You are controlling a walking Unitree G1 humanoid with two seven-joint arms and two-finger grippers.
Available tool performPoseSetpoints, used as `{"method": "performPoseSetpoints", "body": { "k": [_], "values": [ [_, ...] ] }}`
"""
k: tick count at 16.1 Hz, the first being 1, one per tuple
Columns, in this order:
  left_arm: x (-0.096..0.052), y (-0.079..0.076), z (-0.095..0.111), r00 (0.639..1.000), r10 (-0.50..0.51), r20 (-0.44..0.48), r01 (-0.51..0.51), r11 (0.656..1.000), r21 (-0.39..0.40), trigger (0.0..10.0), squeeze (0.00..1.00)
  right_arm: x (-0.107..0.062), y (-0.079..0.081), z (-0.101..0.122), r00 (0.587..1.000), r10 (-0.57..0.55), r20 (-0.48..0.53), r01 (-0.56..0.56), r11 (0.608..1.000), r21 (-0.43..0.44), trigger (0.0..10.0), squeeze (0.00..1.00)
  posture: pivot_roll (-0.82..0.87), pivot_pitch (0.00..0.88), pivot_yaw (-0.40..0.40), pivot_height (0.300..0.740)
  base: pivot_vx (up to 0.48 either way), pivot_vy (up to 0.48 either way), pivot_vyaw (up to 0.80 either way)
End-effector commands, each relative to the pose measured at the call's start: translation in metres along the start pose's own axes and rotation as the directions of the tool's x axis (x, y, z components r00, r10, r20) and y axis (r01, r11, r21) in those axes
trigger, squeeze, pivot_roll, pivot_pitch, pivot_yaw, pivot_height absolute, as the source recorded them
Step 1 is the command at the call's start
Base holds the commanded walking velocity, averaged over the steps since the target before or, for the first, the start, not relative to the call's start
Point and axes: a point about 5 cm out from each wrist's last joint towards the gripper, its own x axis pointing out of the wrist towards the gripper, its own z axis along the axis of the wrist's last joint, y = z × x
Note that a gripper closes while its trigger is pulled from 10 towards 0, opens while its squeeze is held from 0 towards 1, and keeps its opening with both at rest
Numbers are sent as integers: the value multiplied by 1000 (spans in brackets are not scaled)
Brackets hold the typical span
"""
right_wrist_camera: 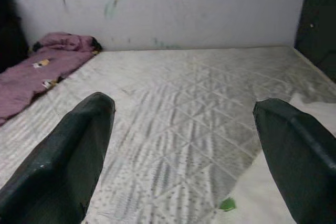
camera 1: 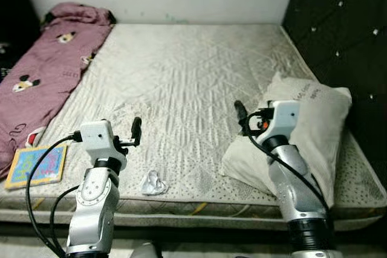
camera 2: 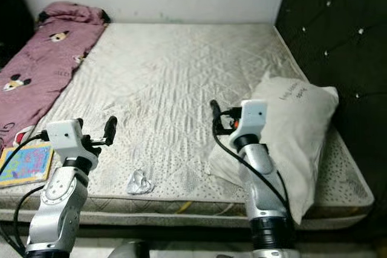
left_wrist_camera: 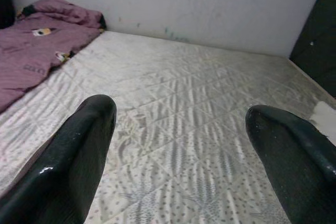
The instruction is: Clean up the room
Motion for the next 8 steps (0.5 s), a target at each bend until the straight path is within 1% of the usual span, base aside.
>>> {"method": "performPoseSetpoints", "body": {
  "k": [1, 3, 4, 5, 6, 8],
  "values": [
    [1, 3, -1, 1000, -1, -15, 1, 1000, 4, 10000, 0, 2, 3, 0, 1000, -7, -5, 6, 1000, -15, 10000, 0, -91, 0, -4, 740, 0, 480, 0],
    [1, 2, -1, 1000, -2, -19, 2, 1000, 3, 10000, 0, 3, 3, 0, 1000, -1, 5, 1, 999, -38, 10000, 0, -91, 0, -4, 740, 0, 480, 0],
    [1, 2, -2, 1000, -4, -19, 4, 1000, 3, 10000, 0, 4, 5, 1, 1000, 21, 18, -20, 999, -51, 10000, 0, -91, 0, -4, 740, 0, 480, 0],
    [1, 2, -2, 1000, -5, -20, 5, 1000, 4, 10000, 0, 4, 5, 2, 999, 20, 27, -18, 997, -75, 10000, 0, -91, 0, -4, 740, 0, 480, 0],
    [1, 2, -2, 1000, -6, -20, 6, 1000, 2, 10000, 0, 4, 4, 2, 1000, 3, 24, -1, 996, -93, 10000, 0, -92, 0, -4, 740, 0, 480, 0],
    [1, 2, -2, 1000, -7, -18, 6, 1000, -4, 10000, 0, 4, 2, 2, 1000, -17, 22, 19, 995, -99, 10000, 0, -92, 0, -5, 740, 0, 480, 0]
  ]
}}
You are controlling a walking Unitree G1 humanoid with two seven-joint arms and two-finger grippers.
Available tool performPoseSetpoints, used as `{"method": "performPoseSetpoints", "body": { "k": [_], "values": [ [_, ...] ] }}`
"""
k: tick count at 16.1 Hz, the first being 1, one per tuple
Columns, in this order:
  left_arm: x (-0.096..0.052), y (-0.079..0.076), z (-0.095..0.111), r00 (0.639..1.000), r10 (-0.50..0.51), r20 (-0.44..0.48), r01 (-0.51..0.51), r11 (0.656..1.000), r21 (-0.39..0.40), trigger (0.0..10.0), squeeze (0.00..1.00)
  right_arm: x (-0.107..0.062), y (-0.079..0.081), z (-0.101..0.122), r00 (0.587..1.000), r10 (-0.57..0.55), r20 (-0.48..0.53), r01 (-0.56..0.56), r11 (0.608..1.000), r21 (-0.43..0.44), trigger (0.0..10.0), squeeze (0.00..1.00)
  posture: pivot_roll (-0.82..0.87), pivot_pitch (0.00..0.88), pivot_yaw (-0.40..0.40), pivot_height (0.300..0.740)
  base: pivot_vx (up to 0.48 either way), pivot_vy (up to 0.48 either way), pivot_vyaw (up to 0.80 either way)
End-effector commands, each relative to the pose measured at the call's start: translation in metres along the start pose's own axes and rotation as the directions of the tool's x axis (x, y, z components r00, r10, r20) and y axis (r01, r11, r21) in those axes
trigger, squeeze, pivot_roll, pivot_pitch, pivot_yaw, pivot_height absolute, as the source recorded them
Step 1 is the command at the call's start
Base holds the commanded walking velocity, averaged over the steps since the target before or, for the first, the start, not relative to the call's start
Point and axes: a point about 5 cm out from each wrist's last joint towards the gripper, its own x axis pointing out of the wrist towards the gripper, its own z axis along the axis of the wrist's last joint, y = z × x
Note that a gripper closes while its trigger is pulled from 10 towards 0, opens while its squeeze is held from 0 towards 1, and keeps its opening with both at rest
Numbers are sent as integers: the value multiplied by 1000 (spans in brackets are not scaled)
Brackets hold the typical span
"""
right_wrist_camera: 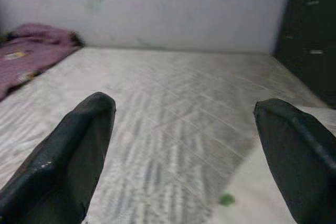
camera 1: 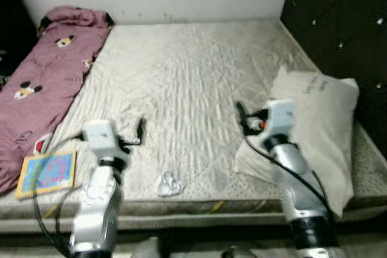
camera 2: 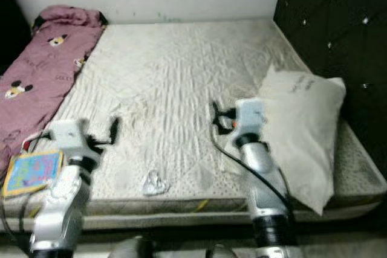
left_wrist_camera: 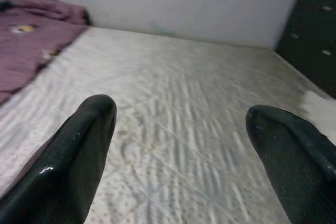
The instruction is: Clean up the room
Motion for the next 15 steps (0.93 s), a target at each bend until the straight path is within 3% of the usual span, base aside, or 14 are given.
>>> {"method": "performPoseSetpoints", "body": {
  "k": [1, 3, 5, 6, 8, 11, 15],
  "values": [
    [0, 8, 4, 1000, 23, 14, -23, 1000, 15, 10000, 0, 1, 6, 1, 1000, 23, -6, -23, 999, 28, 10000, 0, -91, 0, -4, 740, 0, 480, 0],
    [-2, 16, 4, 996, 83, 32, -85, 994, 65, 10000, 0, -1, 0, -3, 1000, -11, -19, 11, 999, 39, 10000, 0, -89, 0, 6, 740, 0, 0, 0],
    [-4, 24, 1, 984, 175, -15, -173, 979, 108, 10000, 0, -2, -4, -7, 999, -38, -32, 40, 998, 46, 10000, 0, -84, 0, 18, 740, 0, 0, 0],
    [-6, 25, 5, 984, 176, 1, -172, 962, 213, 10000, 0, -2, -7, -9, 998, -56, -41, 59, 995, 83, 10000, 0, -84, 0, 19, 740, 0, 0, 0],
    [-7, 19, 8, 999, 0, 52, -6, 993, 121, 10000, 0, -2, -6, -10, 997, -54, -48, 58, 994, 92, 10000, 0, -81, 0, 24, 740, 0, 0, 0],
    [-2, 30, 10, 992, 114, 47, -119, 988, 103, 10000, 0, 2, 1, -5, 999, -30, -32, 33, 995, 98, 10000, 0, -82, 0, 17, 740, 0, 0, 0],
    [-3, 29, 13, 994, 85, 69, -91, 993, 77, 10000, 0, 3, 1, -8, 998, -22, -61, 28, 995, 99, 10000, 0, -79, 0, 7, 740, 0, 0, 0]
  ]
}}
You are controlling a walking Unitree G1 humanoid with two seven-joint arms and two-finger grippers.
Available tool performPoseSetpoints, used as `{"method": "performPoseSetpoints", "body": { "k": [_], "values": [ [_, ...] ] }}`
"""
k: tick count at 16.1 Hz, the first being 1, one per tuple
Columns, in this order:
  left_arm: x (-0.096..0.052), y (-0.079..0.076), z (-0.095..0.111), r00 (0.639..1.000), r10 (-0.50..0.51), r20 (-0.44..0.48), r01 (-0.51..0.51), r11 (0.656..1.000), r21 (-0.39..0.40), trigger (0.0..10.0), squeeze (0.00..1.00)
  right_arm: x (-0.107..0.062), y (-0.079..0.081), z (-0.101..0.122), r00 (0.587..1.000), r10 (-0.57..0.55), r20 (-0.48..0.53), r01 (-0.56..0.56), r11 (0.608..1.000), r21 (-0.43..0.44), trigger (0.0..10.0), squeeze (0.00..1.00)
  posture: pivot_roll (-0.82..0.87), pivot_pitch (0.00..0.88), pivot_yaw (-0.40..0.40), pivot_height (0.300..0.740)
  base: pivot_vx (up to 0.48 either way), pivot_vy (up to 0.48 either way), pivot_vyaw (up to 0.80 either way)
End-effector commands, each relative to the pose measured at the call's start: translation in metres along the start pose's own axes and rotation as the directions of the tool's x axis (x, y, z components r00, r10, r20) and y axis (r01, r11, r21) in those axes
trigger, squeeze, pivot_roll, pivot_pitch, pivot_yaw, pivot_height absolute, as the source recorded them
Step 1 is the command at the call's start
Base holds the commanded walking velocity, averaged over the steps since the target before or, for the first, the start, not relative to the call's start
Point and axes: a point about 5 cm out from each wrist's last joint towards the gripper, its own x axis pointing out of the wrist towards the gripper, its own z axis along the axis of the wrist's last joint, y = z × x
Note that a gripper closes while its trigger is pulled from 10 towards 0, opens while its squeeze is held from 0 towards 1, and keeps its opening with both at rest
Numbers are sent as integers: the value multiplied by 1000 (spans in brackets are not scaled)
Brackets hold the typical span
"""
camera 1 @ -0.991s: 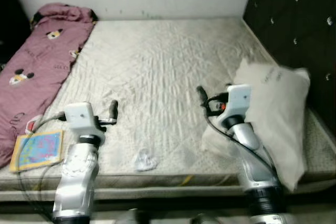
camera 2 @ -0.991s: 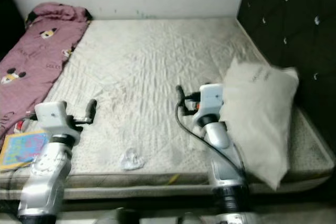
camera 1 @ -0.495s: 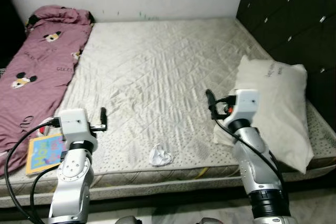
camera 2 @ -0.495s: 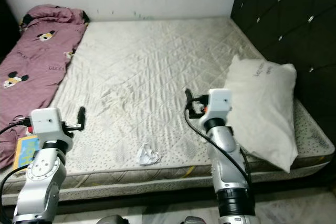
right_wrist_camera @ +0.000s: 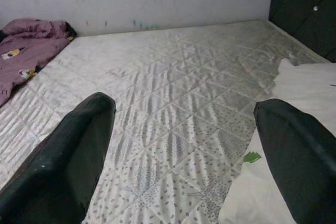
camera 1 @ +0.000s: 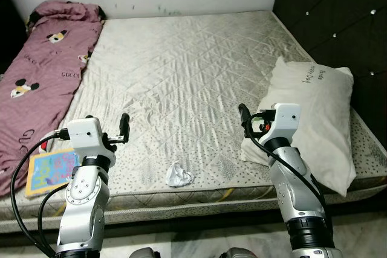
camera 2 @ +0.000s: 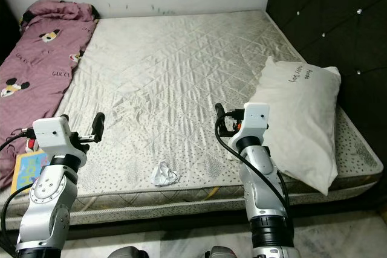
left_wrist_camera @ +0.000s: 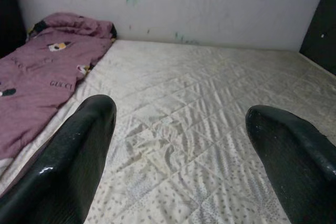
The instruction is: Clean up the room
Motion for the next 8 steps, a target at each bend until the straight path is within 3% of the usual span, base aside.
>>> {"method": "performPoseSetpoints", "body": {
  "k": [1, 6, 8],
  "values": [
    [-2, 4, 0, 1000, 10, -11, -10, 1000, 2, 10000, 0, 3, 2, 2, 1000, 2, -11, -2, 1000, 2, 10000, 0, -76, 0, 8, 740, 0, 0, 0],
    [0, 1, 4, 1000, 2, 4, -2, 1000, 20, 10000, 0, 6, 7, -12, 990, 19, -137, -23, 999, -30, 10000, 0, -66, 0, 10, 740, 0, 0, 0],
    [0, 0, 2, 1000, 15, -15, -14, 1000, 28, 10000, 0, 6, 8, -13, 990, 18, -143, -23, 999, -28, 10000, 0, -73, 0, 13, 740, 0, 0, 0]
  ]
}}
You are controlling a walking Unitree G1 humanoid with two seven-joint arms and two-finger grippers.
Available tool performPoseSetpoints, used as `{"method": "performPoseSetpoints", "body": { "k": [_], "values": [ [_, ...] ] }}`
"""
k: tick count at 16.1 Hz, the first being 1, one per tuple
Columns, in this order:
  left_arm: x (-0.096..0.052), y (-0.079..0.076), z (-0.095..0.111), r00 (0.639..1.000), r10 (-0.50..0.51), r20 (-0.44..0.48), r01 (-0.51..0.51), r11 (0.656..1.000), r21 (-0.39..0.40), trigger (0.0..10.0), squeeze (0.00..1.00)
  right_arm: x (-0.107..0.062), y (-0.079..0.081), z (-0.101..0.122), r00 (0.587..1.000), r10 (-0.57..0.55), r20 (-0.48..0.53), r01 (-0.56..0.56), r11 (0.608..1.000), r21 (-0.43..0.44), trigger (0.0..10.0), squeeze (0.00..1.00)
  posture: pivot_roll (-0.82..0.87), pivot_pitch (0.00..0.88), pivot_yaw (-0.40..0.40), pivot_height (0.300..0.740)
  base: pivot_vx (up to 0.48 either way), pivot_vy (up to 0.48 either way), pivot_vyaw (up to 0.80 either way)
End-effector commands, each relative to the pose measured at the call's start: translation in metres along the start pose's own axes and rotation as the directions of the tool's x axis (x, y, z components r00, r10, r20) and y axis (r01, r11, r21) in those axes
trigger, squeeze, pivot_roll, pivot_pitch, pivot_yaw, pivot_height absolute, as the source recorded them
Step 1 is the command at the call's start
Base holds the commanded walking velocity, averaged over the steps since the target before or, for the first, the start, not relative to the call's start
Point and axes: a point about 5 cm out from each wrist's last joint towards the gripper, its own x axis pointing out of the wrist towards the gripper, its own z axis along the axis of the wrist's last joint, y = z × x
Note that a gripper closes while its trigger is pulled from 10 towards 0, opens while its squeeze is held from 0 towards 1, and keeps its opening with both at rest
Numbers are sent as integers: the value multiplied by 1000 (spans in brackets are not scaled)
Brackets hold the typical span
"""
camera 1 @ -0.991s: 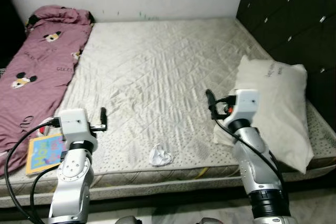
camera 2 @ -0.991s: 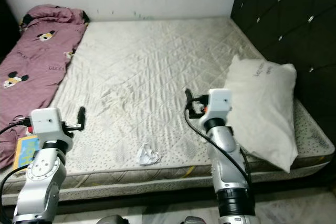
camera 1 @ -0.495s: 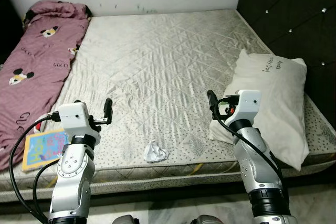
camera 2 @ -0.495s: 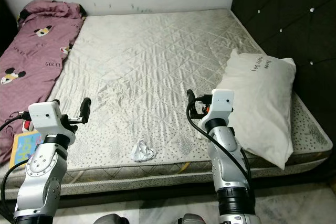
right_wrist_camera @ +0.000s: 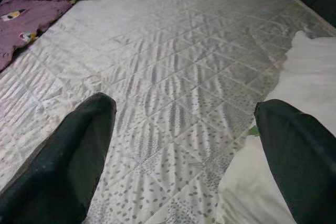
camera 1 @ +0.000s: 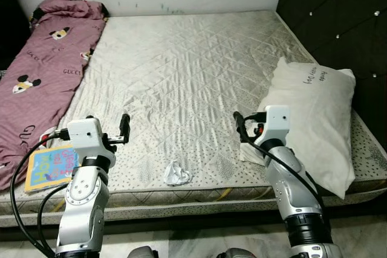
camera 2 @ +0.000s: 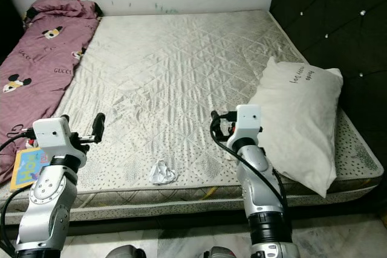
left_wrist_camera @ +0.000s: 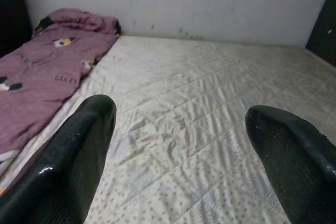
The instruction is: Clean up the room
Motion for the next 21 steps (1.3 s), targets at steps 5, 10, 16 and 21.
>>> {"method": "performPoseSetpoints", "body": {
  "k": [5, 10, 16, 21],
  "values": [
    [-2, -10, -9, 998, -39, -56, 37, 999, -39, 10000, 0, -1, -5, 2, 999, -40, 26, 40, 999, 27, 10000, 0, -85, 0, 20, 740, 0, 170, 0],
    [0, -10, -8, 998, -37, -47, 35, 998, -55, 10000, 0, -5, -15, 12, 988, -122, 98, 119, 992, 36, 10000, 0, -83, 0, 12, 740, 0, 480, 0],
    [2, -9, -4, 1000, -19, -11, 18, 999, -40, 10000, 0, -3, 0, 20, 984, -33, 173, 36, 999, -17, 10000, 0, -79, 0, 7, 740, 0, 240, 0],
    [4, -1, -4, 1000, -5, -11, 4, 998, -68, 10000, 0, -3, -2, 18, 982, -54, 180, 47, 998, 43, 10000, 0, -76, 0, 12, 740, 0, 0, 0]
  ]
}}
